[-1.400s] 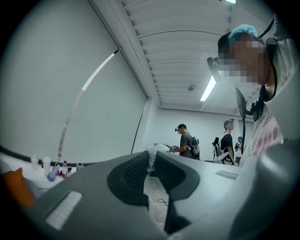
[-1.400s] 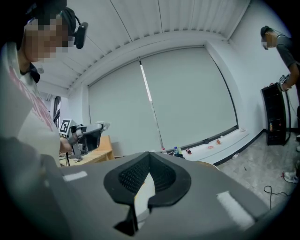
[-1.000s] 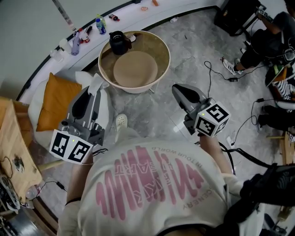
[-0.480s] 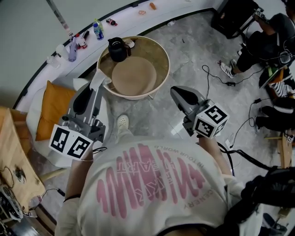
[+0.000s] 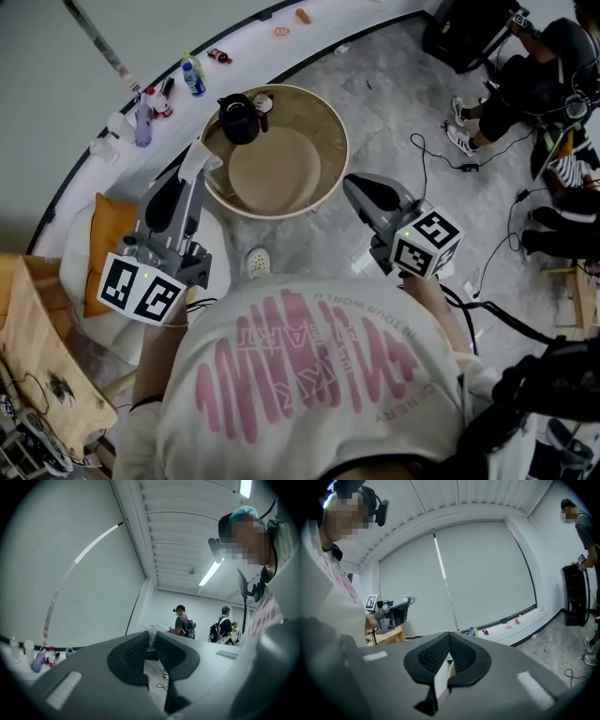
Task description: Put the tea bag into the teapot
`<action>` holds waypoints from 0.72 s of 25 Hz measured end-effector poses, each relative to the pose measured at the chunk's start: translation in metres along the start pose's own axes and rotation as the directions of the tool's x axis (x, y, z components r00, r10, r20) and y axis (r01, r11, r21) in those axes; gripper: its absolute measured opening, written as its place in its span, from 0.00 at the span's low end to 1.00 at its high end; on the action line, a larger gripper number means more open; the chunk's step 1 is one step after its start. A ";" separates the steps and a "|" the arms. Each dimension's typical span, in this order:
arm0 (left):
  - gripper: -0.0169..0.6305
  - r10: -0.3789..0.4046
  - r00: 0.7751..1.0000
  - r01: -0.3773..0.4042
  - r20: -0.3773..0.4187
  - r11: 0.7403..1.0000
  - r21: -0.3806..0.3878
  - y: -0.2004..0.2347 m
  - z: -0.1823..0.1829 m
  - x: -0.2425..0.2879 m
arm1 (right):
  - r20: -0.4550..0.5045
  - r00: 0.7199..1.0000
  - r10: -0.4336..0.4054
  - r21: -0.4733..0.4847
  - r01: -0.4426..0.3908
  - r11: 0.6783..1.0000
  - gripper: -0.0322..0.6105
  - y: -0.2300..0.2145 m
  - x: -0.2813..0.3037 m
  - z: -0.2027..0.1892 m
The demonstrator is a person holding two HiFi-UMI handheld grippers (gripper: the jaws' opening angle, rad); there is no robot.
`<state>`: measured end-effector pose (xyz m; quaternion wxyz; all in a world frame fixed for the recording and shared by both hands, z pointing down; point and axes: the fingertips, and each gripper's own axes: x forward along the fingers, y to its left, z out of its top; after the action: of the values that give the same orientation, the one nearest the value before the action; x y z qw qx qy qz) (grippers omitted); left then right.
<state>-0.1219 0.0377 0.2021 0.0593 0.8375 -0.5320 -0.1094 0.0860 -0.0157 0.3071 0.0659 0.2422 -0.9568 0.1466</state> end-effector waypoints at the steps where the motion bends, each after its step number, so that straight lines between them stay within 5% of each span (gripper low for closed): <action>1: 0.12 -0.011 1.000 0.011 0.001 1.000 0.002 0.006 0.003 0.005 | 0.002 1.000 -0.008 0.002 0.008 1.000 0.06 -0.002 0.005 0.003; 18: 0.12 -0.120 0.992 0.119 -0.036 0.993 -0.027 0.112 0.013 0.055 | -0.038 0.996 -0.085 0.028 0.086 0.996 0.06 -0.015 0.106 0.017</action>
<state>-0.2012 -0.0600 0.2067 0.0730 0.8691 -0.4783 -0.1033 -0.0007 -0.0810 0.3158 0.0859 0.2812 -0.9420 0.1620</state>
